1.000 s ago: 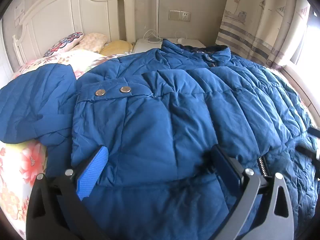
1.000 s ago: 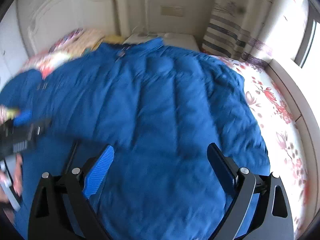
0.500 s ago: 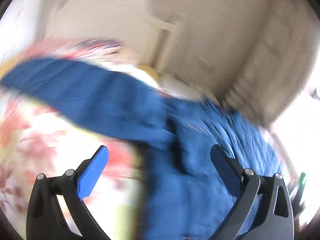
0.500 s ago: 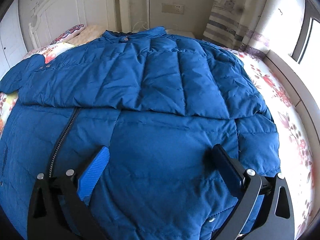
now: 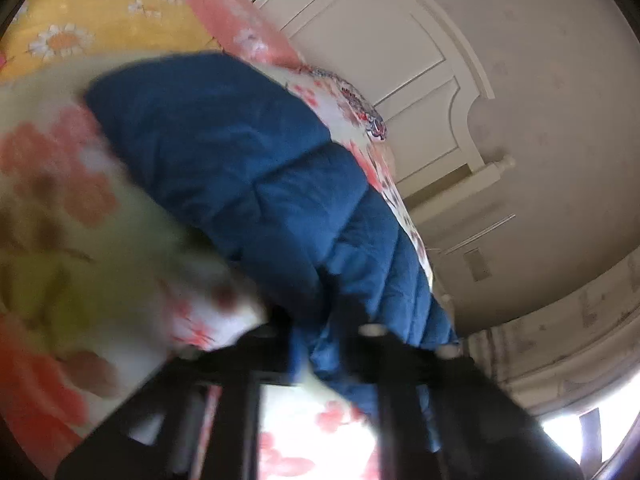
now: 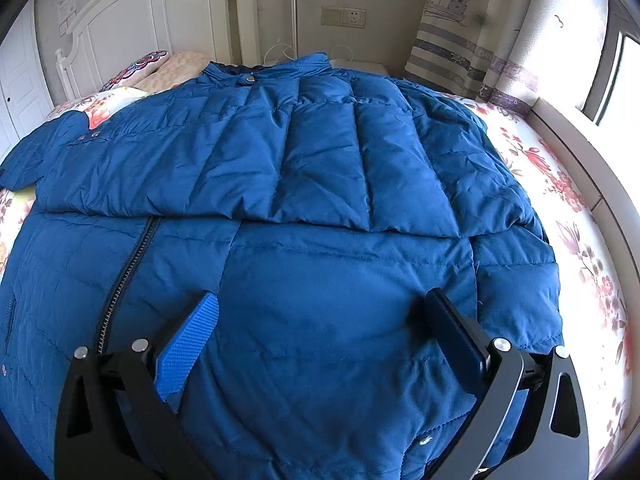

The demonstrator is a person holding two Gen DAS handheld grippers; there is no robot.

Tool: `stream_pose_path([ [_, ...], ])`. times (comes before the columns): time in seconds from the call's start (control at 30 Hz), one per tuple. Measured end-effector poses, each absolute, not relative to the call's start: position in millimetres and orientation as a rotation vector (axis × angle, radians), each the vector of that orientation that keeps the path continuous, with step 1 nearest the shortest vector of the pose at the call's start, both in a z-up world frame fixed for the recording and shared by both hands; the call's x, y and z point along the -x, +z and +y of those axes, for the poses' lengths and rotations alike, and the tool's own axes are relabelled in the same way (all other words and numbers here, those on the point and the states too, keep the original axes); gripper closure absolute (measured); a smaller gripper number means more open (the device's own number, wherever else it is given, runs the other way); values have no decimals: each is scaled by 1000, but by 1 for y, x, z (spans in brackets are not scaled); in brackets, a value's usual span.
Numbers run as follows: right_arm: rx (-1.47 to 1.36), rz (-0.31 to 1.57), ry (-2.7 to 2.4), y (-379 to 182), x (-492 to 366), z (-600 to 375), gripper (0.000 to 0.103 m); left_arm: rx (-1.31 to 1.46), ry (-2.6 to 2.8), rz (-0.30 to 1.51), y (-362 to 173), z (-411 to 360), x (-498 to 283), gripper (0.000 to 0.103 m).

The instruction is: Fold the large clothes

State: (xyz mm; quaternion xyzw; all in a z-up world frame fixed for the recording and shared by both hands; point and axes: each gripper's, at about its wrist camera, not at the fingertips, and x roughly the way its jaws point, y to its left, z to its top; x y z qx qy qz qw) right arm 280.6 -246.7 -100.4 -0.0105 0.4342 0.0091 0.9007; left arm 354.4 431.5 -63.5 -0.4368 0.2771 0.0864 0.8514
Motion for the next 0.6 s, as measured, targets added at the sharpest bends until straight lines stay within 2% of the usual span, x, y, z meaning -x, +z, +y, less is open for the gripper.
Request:
stream_pose_path([
  [0.13, 19, 898, 20, -100, -280, -247, 4, 631, 116, 502, -15, 355, -349, 100],
  [0.2, 20, 898, 20, -100, -280, -247, 4, 476, 21, 465, 10, 292, -343, 100],
  [0.3, 17, 896, 21, -100, -280, -248, 4, 316, -126, 482, 21, 207, -341, 100],
  [0.43, -4, 878, 1, -97, -277, -250, 4, 145, -352, 596, -5, 79, -340, 100],
  [0.6, -135, 842, -8, -93, -273, -271, 4, -16, -501, 751, -60, -20, -331, 99],
])
